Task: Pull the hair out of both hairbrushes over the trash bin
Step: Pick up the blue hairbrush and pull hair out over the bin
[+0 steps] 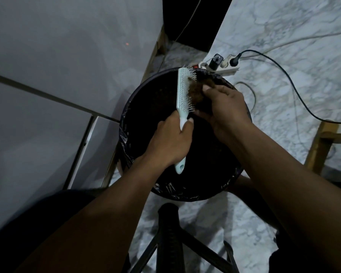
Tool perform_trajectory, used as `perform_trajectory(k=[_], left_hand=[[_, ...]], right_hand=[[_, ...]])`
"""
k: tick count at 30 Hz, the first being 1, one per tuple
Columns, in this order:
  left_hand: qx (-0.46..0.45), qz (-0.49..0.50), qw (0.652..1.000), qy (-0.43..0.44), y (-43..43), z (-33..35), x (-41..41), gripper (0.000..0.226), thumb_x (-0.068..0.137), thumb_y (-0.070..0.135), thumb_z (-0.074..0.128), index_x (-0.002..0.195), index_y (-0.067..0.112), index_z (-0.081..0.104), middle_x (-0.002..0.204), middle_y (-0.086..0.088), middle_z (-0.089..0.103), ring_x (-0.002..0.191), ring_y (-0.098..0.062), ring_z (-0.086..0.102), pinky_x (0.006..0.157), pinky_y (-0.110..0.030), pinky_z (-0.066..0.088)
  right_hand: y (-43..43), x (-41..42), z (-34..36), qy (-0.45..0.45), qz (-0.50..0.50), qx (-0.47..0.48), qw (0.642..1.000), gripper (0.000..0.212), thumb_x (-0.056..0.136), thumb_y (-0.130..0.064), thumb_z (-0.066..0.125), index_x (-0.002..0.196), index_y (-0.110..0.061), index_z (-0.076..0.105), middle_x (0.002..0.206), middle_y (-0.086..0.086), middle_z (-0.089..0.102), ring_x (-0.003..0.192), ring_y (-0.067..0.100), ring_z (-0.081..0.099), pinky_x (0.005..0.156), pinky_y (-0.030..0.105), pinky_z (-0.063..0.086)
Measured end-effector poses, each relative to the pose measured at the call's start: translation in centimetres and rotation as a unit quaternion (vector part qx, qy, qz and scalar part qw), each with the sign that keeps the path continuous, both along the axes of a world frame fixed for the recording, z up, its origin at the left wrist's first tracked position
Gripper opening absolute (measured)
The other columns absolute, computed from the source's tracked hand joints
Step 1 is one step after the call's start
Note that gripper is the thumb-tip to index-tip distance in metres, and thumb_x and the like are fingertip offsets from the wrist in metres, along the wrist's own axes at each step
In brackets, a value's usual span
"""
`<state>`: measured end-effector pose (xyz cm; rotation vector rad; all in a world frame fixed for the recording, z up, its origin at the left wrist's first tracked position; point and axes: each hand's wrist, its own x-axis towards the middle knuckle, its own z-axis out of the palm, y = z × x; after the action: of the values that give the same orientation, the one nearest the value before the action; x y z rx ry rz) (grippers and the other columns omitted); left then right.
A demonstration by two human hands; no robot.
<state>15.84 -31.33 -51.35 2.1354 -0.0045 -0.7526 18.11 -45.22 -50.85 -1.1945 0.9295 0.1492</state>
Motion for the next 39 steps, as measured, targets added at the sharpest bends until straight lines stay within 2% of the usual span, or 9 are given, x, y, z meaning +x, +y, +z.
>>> perform_trajectory(k=[4, 10, 14, 17, 19, 23, 33, 36, 39], left_hand=[[0.025, -0.04, 0.999, -0.007, 0.2, 0.1, -0.3, 0.02, 0.103, 0.037, 0.048, 0.097, 0.019, 0.055, 0.079, 0.002, 0.065, 0.064, -0.009, 0.063, 0.052, -0.024, 0.041], [0.011, -0.067, 0.997, -0.033, -0.2, 0.2, -0.5, 0.026, 0.103, 0.041, 0.049, 0.091, 0.019, 0.053, 0.076, 0.001, 0.065, 0.061, -0.011, 0.065, 0.053, -0.028, 0.051], [-0.026, -0.011, 0.999, -0.031, -0.4, 0.3, 0.0, 0.03, 0.104, 0.035, 0.053, 0.077, 0.022, 0.051, 0.062, 0.006, 0.059, 0.053, -0.002, 0.06, 0.043, -0.012, 0.039], [-0.019, 0.019, 0.999, -0.022, -0.3, 0.1, 0.4, 0.032, 0.103, 0.033, 0.054, 0.073, 0.022, 0.049, 0.064, 0.006, 0.059, 0.053, 0.0, 0.059, 0.044, -0.011, 0.037], [-0.002, 0.022, 1.0, -0.015, -0.1, -0.1, 0.6, 0.028, 0.102, 0.031, 0.053, 0.075, 0.023, 0.05, 0.068, 0.005, 0.061, 0.056, -0.002, 0.059, 0.044, -0.012, 0.038], [-0.01, -0.011, 1.0, -0.004, 0.0, -0.4, 0.1, 0.021, 0.102, 0.032, 0.052, 0.086, 0.018, 0.056, 0.069, 0.004, 0.062, 0.054, -0.002, 0.06, 0.042, -0.01, 0.037], [-0.025, 0.009, 1.0, -0.001, -0.2, -0.1, 0.6, 0.028, 0.102, 0.03, 0.056, 0.077, 0.018, 0.053, 0.066, 0.002, 0.063, 0.056, -0.005, 0.061, 0.051, -0.019, 0.043], [-0.009, 0.008, 1.0, 0.006, -0.1, -0.2, 0.6, 0.024, 0.101, 0.032, 0.054, 0.084, 0.015, 0.058, 0.073, 0.001, 0.066, 0.066, -0.01, 0.065, 0.057, -0.027, 0.045], [0.012, -0.015, 1.0, 0.014, -0.1, 0.0, 0.3, 0.022, 0.101, 0.034, 0.052, 0.093, 0.015, 0.06, 0.078, 0.001, 0.066, 0.069, -0.011, 0.065, 0.056, -0.026, 0.045]], right_hand=[[0.1, -0.2, 0.1, -0.062, 0.093, -0.093, 0.989, 0.047, 0.082, -0.031, 0.079, 0.125, -0.017, 0.064, 0.121, 0.001, 0.072, 0.11, 0.011, 0.07, 0.09, 0.034, 0.06], [-0.5, -0.2, -0.4, -0.052, 0.078, -0.251, 0.963, 0.013, 0.083, -0.025, 0.078, 0.087, -0.012, 0.076, 0.084, 0.004, 0.079, 0.078, 0.015, 0.075, 0.081, 0.042, 0.062], [-0.5, 0.1, -0.1, -0.025, -0.028, -0.114, 0.993, 0.018, 0.096, -0.018, 0.063, 0.082, -0.008, 0.07, 0.075, 0.006, 0.073, 0.066, 0.019, 0.069, 0.065, 0.038, 0.063], [-0.1, 0.0, 0.4, -0.053, 0.017, -0.019, 0.998, 0.018, 0.096, -0.019, 0.063, 0.1, -0.004, 0.07, 0.086, 0.007, 0.075, 0.075, 0.018, 0.073, 0.07, 0.036, 0.061], [0.1, -0.3, 0.5, -0.084, 0.112, -0.059, 0.988, 0.028, 0.088, -0.023, 0.075, 0.109, -0.007, 0.071, 0.103, 0.009, 0.077, 0.095, 0.021, 0.076, 0.085, 0.036, 0.062], [-0.2, -0.4, 0.3, -0.072, 0.153, -0.19, 0.967, 0.032, 0.076, -0.013, 0.085, 0.105, -0.006, 0.076, 0.098, 0.004, 0.079, 0.091, 0.015, 0.077, 0.087, 0.034, 0.061], [-0.7, 0.3, -0.3, 0.019, -0.051, 0.127, 0.99, 0.01, 0.091, -0.003, 0.065, 0.101, -0.006, 0.065, 0.078, 0.009, 0.067, 0.071, 0.017, 0.067, 0.058, 0.028, 0.061], [-0.3, 0.1, 0.0, -0.028, 0.029, 0.086, 0.995, 0.022, 0.086, -0.009, 0.074, 0.106, -0.008, 0.068, 0.092, 0.009, 0.072, 0.083, 0.019, 0.071, 0.072, 0.034, 0.062], [0.1, -0.2, -0.1, -0.067, 0.095, -0.091, 0.989, 0.032, 0.079, -0.004, 0.081, 0.109, -0.002, 0.071, 0.096, 0.007, 0.075, 0.084, 0.015, 0.073, 0.078, 0.027, 0.061]])
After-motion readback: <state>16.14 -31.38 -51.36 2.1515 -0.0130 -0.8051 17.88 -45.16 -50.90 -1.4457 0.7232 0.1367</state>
